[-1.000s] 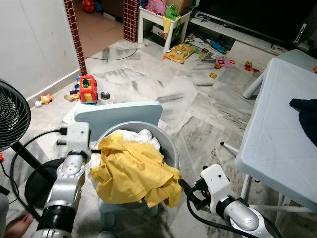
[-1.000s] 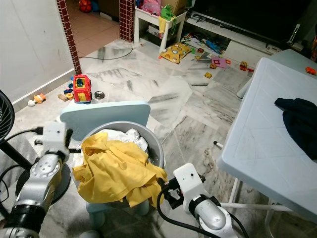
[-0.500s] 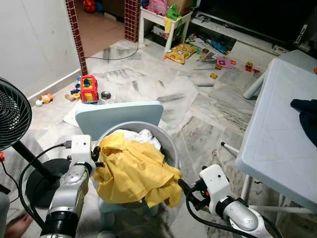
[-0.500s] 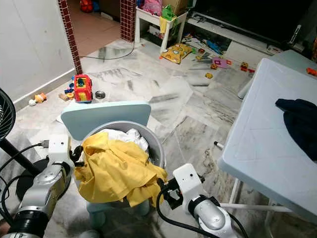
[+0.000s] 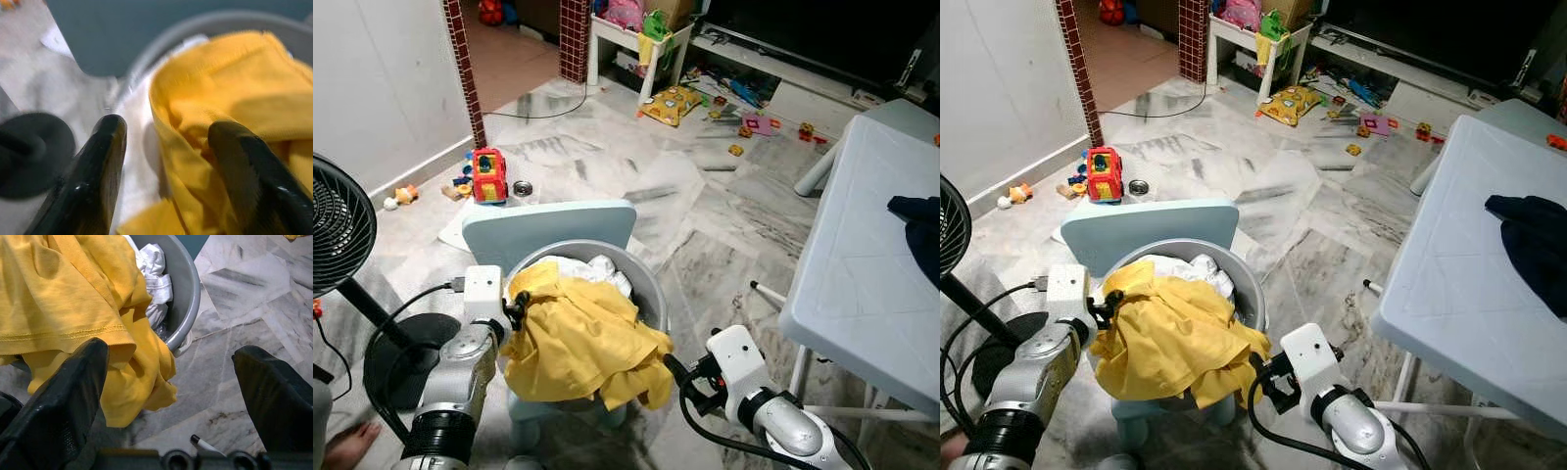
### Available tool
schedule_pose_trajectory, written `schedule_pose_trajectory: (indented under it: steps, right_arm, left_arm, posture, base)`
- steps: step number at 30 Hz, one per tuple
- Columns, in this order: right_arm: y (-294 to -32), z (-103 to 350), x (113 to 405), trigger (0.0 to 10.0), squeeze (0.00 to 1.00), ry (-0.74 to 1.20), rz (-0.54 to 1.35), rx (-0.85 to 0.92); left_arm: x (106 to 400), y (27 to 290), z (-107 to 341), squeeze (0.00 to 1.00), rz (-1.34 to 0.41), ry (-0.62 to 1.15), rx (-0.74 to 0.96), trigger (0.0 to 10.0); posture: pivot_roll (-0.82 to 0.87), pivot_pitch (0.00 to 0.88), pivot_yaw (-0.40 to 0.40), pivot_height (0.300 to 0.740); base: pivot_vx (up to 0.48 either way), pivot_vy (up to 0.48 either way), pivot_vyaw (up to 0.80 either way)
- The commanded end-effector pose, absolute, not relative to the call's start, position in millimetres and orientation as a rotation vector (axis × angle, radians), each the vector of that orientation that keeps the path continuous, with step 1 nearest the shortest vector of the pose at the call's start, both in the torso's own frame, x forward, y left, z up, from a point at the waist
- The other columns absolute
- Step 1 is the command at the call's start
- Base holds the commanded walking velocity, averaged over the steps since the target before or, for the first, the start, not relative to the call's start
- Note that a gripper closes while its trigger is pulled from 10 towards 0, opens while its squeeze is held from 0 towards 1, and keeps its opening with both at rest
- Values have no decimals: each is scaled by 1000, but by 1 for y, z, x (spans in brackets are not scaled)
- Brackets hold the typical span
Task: Hang hanger
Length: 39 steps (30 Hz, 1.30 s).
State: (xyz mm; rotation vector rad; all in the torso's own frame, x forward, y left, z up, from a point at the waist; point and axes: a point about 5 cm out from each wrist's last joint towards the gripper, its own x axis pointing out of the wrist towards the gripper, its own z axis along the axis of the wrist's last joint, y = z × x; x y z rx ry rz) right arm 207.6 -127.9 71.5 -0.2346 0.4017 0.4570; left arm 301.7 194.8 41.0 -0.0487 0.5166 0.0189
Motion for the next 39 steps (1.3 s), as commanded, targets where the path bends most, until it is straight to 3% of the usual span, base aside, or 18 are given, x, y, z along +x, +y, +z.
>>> schedule_pose_trajectory:
  steps: [1,2,15,39]
  right_arm:
    - [-132,70,207,10000,0,412,443,-247]
    - [-132,70,207,10000,0,412,443,-246]
    - [-135,69,203,10000,0,419,427,-244]
    - [-137,68,206,10000,0,422,439,-250]
  left_arm:
    - [302,186,35,0,-16,566,-96,1686]
    - [302,184,34,0,-29,582,-113,0]
    - [312,183,35,0,-45,615,-135,0]
    - [296,187,49,0,49,572,-141,0]
  posture:
    - [69,106,-150,740]
    - [67,108,-149,740]
    - [52,112,-140,740]
    - [73,110,-148,740]
  base:
    - [0,0,0]
    - [0,0,0]
    - [0,0,0]
    - [0,0,0]
